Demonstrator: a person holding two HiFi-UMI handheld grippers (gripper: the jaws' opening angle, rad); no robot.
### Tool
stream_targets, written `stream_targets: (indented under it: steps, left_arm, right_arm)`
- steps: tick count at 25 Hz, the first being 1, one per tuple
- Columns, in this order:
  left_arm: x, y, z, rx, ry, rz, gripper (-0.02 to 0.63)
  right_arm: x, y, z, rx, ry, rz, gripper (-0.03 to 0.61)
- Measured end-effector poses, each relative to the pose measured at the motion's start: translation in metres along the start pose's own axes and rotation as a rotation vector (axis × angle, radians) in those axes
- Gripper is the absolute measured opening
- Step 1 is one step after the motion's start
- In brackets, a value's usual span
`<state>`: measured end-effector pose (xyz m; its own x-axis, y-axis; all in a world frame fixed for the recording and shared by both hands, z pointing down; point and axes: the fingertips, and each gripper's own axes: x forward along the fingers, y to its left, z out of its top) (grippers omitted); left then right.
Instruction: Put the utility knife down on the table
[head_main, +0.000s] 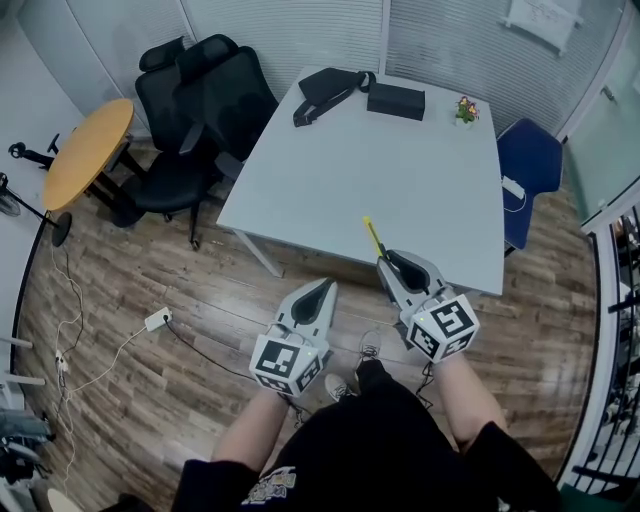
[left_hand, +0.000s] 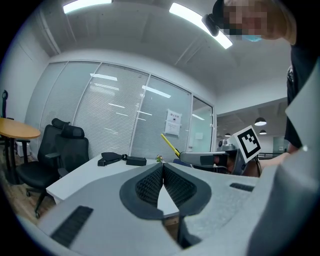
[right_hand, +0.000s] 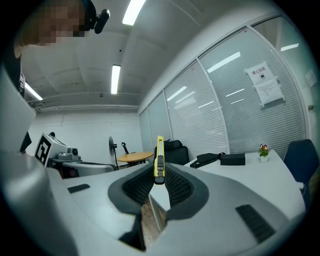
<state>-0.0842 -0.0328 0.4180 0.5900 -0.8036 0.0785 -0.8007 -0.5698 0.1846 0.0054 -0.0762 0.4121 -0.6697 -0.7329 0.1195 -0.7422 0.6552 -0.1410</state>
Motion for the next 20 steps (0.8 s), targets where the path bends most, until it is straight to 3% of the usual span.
stream_targets:
  steps: [7,20]
  left_arm:
    - [0.029,0.017,0.000,-0.001,0.010,0.021,0.006]
    - [0.131,0.030,0.005,0.028,0.031,0.047,0.006]
  right_arm:
    - [0.024,-0.028,0.001,0.016,0.002,0.015,0.071]
    - [0.065,-0.122,0.004,0.044,0.009,0.039,0.071]
